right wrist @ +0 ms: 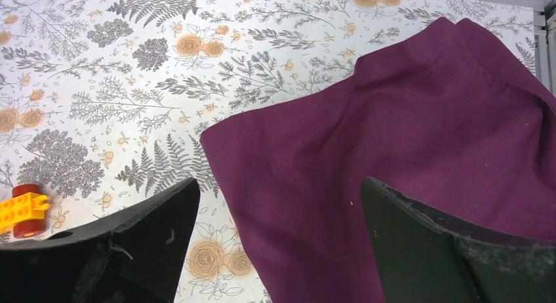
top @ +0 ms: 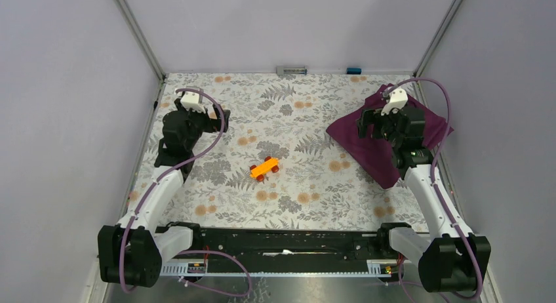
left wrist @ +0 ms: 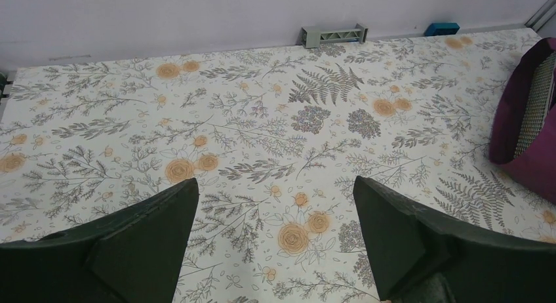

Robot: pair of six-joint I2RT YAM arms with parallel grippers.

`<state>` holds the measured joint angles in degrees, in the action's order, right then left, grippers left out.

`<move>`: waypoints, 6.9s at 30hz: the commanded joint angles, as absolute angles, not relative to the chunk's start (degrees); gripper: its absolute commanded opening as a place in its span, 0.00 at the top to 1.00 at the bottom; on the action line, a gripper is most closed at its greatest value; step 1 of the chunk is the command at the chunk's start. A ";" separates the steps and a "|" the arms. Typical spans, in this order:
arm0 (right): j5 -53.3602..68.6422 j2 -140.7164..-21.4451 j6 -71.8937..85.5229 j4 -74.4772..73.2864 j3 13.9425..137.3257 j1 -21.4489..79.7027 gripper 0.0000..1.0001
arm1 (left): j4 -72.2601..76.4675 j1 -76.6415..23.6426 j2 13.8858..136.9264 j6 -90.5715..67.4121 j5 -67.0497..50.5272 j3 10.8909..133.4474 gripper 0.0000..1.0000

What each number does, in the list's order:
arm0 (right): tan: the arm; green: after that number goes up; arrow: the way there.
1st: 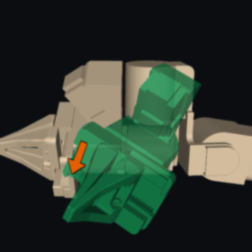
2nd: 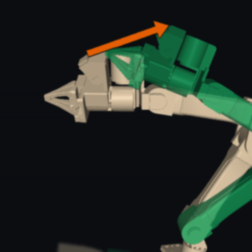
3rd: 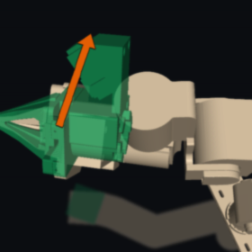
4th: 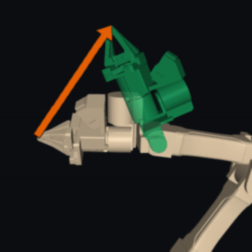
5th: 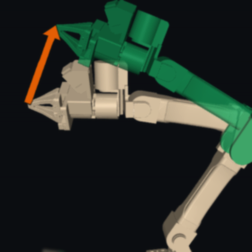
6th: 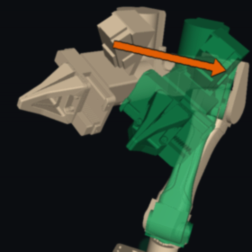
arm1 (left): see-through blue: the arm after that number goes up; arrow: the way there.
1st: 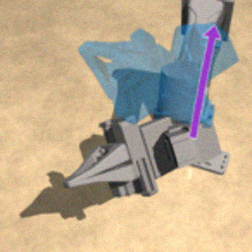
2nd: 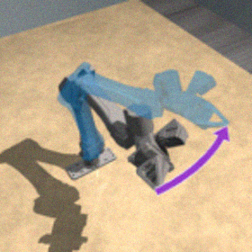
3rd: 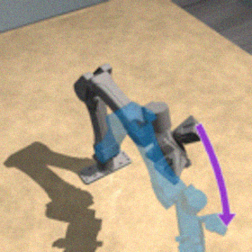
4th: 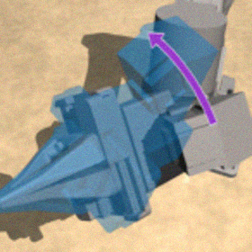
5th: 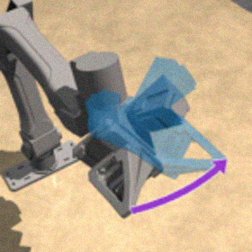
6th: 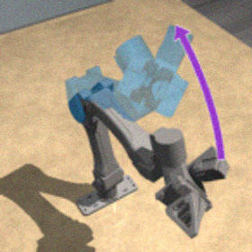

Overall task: Open and lay out the surgical kit
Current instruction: Move the distractor to the center of the board, then move the surgical kit at the center of the board.

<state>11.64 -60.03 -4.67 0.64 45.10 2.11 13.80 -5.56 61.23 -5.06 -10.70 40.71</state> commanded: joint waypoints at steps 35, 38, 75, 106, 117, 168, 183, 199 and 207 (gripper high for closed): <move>21.49 -57.88 -18.00 -3.68 43.20 2.14 0.01 | -13.39 -28.61 80.84 21.86 -16.57 51.03 0.06; 21.38 -58.54 -18.38 -3.80 43.16 2.13 0.01 | -14.83 -30.85 84.85 22.88 -14.33 52.78 0.07; 15.24 -65.25 -22.27 -4.33 43.15 2.19 0.01 | -41.45 -14.25 137.30 61.35 -6.37 118.18 0.75; 13.08 -68.36 -23.59 -5.11 43.42 2.04 0.01 | 6.52 -7.16 153.70 68.38 5.68 125.24 0.04; 12.64 -69.83 -23.65 -5.48 43.91 2.03 0.01 | 12.10 -4.98 151.79 72.12 4.36 119.84 0.01; 15.55 -97.92 -17.51 -18.55 66.09 19.25 0.94 | -19.48 -12.39 80.29 21.36 -12.16 64.03 0.01; 13.22 -129.85 7.55 -19.08 111.45 34.61 0.89 | -20.79 -8.53 81.06 13.90 -1.19 66.39 0.01; 6.03 -126.92 9.81 -24.70 123.44 34.51 0.12 | -16.81 -7.63 91.72 -1.47 -9.70 75.09 0.01; 4.46 -112.43 7.18 -16.26 104.84 23.39 0.10 | -12.24 -8.71 103.89 -17.39 -16.74 84.64 0.01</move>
<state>6.44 -120.05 8.91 -22.26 110.06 30.04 -17.74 -7.75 100.33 -7.66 -11.51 79.35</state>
